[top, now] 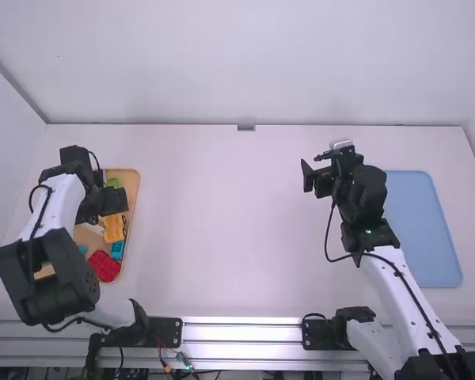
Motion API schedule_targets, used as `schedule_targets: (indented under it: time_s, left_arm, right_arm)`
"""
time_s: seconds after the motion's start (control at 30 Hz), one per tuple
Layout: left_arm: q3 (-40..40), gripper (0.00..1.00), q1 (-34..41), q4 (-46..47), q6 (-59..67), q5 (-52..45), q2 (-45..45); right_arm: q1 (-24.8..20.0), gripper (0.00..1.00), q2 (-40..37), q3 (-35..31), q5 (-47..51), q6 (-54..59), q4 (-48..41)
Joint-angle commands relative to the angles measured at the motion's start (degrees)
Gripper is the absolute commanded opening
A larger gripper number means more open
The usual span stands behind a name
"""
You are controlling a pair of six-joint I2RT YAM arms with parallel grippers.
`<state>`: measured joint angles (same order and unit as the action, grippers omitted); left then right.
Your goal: Assemble lego blocks to make yellow taxi
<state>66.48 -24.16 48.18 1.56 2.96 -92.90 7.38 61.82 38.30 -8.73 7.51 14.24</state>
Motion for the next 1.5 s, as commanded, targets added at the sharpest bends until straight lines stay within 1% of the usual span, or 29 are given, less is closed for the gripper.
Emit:
schedule_targets:
  time_s: [0.0,0.17,0.2,0.33,0.6,0.73,0.83,0.9,0.93,1.07,1.27,1.47]
  left_arm:
    - [1.1,0.98,-0.2,0.0,0.8,-0.6,-2.7]
    - [1.0,0.96,-0.2,-1.1,0.8,-0.6,-5.3]
    - [0.9,0.94,-0.3,-1.2,0.8,-0.6,-5.5]
    - [0.1,0.92,-0.2,-3.3,0.2,-0.6,-5.6]
    - [-3.8,0.95,-0.5,-8.0,0.2,-0.6,-5.6]
    - [-4.1,0.95,-2.6,-8.3,0.2,-1.0,-5.6]
    - [-4.2,0.95,-4.4,-8.8,2.1,-4.5,-5.7]
    - [-4.2,0.92,-5.8,-9.5,3.0,-7.1,-6.1]
    - [-4.3,0.90,-6.2,-9.7,3.0,-7.0,-6.3]
    - [-4.4,0.90,-5.6,-10.1,3.0,-6.6,-6.8]
    - [-4.7,0.90,-5.2,-10.6,3.0,-6.5,-7.5]
    - [-6.2,0.89,-5.1,-13.5,3.0,-4.9,-7.6]
  right_arm:
    - [0.3,0.99,0.2,2.6,-0.2,0.0,0.3]
    - [0.6,0.99,0.2,2.6,-0.3,-0.3,0.3]
    - [0.6,0.99,0.2,2.6,-0.4,-0.2,0.3]
    - [0.6,0.99,0.2,2.6,-0.5,-0.2,0.3]
    - [0.6,0.99,0.2,2.6,-0.4,-0.2,0.4]
    - [0.6,0.99,0.2,2.6,-0.5,-0.2,0.4]
    - [0.6,0.99,0.2,2.6,-0.5,-0.2,0.4]
    - [0.6,0.99,0.2,2.6,-1.0,-0.2,0.6]
    - [0.6,0.98,0.2,2.6,-1.9,-0.3,0.7]
    - [0.5,0.99,0.2,2.6,-3.5,-0.3,1.2]
    - [0.6,0.99,0.2,2.6,-3.5,-0.2,1.4]
    - [0.6,0.99,0.2,2.6,-3.5,-0.3,1.7]
